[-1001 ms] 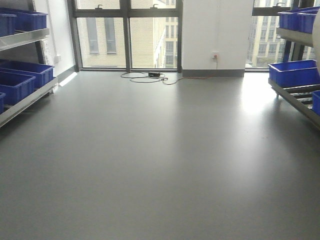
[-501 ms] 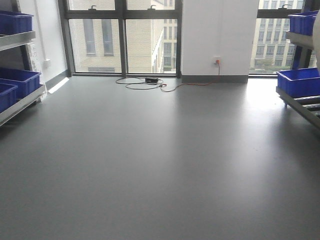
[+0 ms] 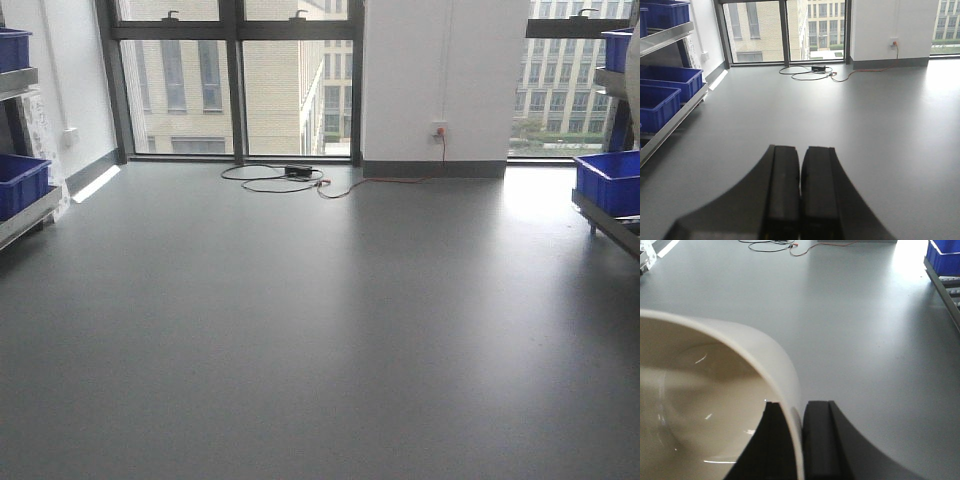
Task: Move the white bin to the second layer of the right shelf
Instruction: 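Drive toward the windows and turn toward the roller shelf rack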
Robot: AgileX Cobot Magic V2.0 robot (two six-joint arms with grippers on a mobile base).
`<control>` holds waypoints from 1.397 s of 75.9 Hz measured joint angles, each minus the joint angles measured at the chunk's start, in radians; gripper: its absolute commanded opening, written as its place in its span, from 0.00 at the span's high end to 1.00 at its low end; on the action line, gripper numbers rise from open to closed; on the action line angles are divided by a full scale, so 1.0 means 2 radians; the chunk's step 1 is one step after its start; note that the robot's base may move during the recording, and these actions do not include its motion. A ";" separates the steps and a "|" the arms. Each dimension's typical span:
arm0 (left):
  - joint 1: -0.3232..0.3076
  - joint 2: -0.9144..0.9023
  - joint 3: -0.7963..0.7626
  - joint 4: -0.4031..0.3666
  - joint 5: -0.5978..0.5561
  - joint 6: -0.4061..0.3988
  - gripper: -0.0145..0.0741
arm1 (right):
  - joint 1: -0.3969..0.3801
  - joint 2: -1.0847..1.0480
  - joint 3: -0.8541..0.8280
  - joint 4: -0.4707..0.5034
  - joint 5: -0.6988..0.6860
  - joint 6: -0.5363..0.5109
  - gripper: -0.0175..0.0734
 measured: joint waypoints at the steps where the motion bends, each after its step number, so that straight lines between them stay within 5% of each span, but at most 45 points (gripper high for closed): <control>1: 0.000 0.000 0.000 0.000 0.000 0.000 0.74 | 0.000 0.000 0.000 0.000 0.000 0.000 0.72; 106: 0.000 0.000 0.000 0.000 0.000 0.000 0.74 | 0.000 0.000 0.000 0.001 0.000 0.000 0.72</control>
